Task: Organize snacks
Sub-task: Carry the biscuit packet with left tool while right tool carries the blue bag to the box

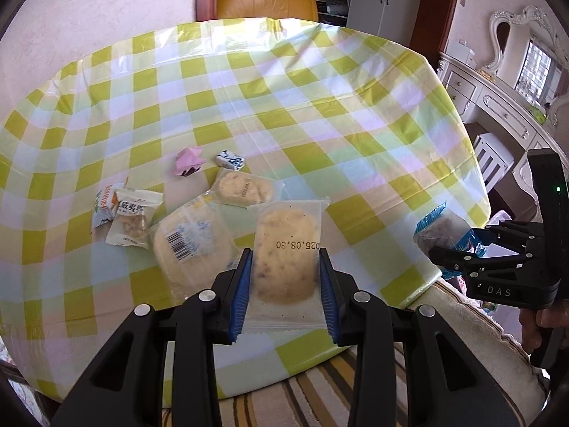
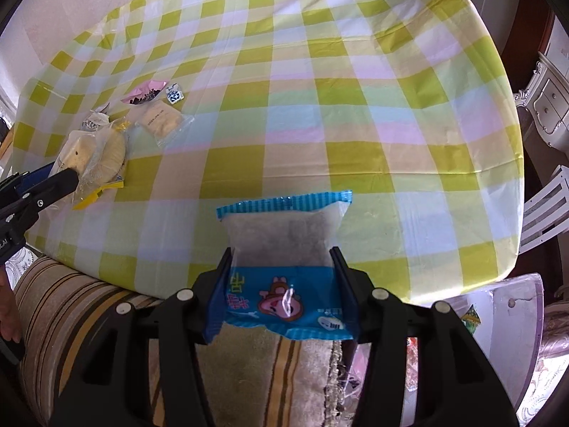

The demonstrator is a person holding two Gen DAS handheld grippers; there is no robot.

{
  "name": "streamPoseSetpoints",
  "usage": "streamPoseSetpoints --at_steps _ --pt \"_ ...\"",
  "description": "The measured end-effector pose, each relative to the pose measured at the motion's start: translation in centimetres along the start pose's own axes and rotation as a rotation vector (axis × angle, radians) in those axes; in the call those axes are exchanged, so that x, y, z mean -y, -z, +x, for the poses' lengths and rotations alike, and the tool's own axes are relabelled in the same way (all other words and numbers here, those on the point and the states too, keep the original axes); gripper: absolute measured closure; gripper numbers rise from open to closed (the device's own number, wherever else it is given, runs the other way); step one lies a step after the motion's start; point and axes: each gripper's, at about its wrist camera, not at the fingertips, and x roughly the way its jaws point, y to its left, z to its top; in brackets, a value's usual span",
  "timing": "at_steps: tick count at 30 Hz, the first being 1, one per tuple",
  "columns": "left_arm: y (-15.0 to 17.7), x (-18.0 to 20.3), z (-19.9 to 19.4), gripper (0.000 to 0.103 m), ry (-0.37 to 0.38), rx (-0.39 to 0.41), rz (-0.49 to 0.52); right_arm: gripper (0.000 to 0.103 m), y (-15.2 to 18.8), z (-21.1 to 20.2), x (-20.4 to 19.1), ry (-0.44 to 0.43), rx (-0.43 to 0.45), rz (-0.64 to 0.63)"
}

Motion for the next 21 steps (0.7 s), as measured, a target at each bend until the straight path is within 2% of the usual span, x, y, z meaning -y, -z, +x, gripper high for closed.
streamPoseSetpoints --at_steps 10,19,21 --pt "-1.4 9.3 2.2 0.068 0.152 -0.047 0.191 0.051 3.4 -2.3 7.6 0.076 0.024 0.143" --pt "-1.3 17.2 4.6 0.068 0.282 -0.116 0.343 0.051 6.4 -3.1 13.8 0.127 0.031 0.263" --pt "-1.2 18.7 5.1 0.068 0.292 -0.129 0.373 0.051 7.0 -3.2 14.9 0.133 0.031 0.285"
